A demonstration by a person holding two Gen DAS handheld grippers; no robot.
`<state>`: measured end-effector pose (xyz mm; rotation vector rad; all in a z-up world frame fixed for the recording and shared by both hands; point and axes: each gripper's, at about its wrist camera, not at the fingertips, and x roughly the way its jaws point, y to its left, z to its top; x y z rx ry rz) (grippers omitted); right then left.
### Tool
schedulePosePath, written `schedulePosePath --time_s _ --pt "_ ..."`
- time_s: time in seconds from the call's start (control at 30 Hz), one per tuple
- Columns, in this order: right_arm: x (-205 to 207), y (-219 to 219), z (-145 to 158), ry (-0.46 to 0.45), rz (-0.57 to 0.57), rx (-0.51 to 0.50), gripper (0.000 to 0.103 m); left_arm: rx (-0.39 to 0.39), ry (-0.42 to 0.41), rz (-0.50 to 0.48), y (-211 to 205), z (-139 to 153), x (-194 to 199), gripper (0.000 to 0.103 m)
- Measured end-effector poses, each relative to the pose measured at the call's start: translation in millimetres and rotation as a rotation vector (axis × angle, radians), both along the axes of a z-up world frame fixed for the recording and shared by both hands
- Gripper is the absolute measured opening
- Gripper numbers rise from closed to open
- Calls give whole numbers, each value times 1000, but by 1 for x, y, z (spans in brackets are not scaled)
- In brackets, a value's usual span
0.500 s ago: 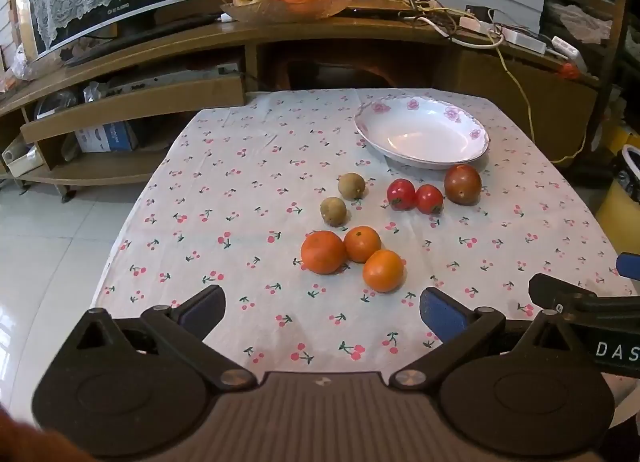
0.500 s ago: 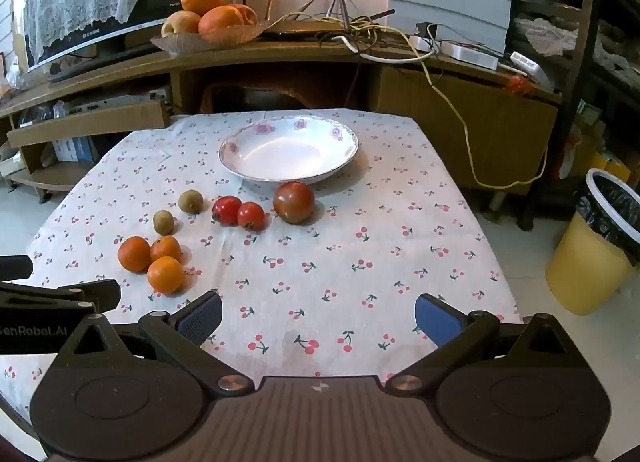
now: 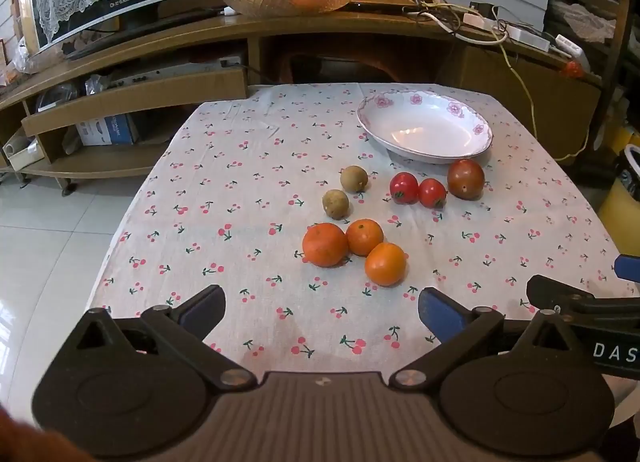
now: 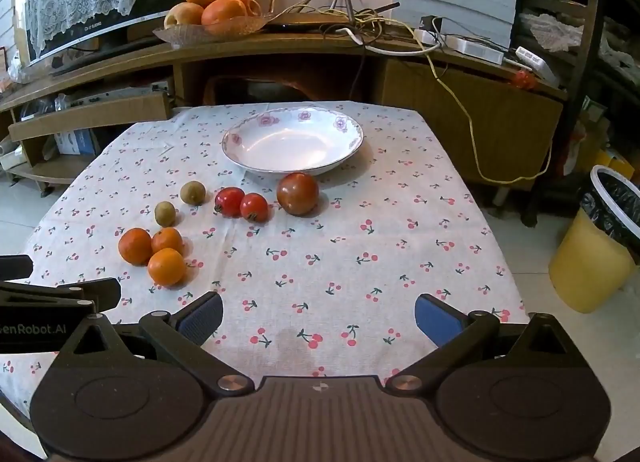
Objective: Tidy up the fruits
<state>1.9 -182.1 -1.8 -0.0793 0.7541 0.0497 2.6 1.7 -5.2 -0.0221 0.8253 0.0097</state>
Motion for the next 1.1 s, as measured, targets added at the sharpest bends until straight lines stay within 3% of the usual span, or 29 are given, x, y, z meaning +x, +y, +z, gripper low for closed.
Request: schedulePosePath --time_s 0.73,1.1 --pt "1 4 -4 21 13 5 100 10 6 3 0 -3 0 103" --pt "-1 5 3 28 41 25 99 30 -12 16 0 9 -9 103"
